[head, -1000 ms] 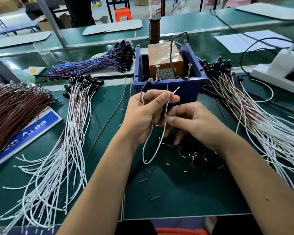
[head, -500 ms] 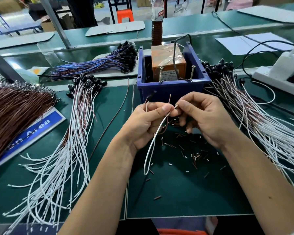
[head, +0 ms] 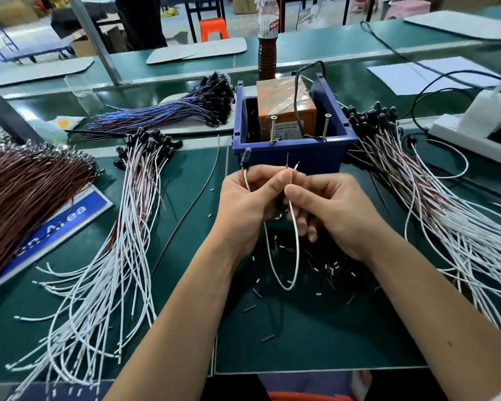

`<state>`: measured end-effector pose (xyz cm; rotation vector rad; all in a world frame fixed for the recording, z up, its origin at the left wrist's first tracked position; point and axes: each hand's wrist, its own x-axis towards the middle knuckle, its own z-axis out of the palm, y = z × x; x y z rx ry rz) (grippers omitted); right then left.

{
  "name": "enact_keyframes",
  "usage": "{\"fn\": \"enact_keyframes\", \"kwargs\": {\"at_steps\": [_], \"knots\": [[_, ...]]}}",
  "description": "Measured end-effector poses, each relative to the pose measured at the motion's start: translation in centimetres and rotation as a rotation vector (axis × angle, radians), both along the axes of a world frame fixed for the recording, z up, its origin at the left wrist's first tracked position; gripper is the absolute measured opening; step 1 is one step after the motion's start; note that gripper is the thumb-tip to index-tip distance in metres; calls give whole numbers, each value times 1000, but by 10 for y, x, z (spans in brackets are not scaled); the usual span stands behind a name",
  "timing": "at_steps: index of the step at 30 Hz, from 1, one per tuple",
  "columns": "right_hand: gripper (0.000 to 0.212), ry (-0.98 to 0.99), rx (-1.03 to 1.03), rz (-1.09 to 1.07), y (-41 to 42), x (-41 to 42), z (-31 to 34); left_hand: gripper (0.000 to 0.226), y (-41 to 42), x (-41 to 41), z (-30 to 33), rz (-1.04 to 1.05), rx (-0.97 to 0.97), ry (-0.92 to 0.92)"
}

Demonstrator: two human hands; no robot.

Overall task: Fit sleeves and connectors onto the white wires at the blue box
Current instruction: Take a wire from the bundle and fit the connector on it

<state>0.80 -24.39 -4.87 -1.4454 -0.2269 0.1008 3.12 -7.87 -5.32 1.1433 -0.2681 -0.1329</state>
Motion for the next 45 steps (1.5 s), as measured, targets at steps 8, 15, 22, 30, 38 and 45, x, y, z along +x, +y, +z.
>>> {"fn": "enact_keyframes", "kwargs": {"at_steps": [8,15,22,30,38,45], "knots": [[16,-118,100,-12,-10,3,1,7,1,-4,7,108,47,-214],[6,-377,-36,-359,-14,6,0,7,-3,-4,7,393,195,-339],[16,-491,-234,-746,-13,10,-2,6,-17,6,8,678,174,-289],[28,-617,-456,-840,-11,10,-2,6,-23,6,9,756,256,-321],[27,-655,-487,-840,-10,12,1,5,-23,6,11,784,274,-330],[28,-655,-487,-824,-8,9,0,6,-24,8,9,818,293,-336]]}}
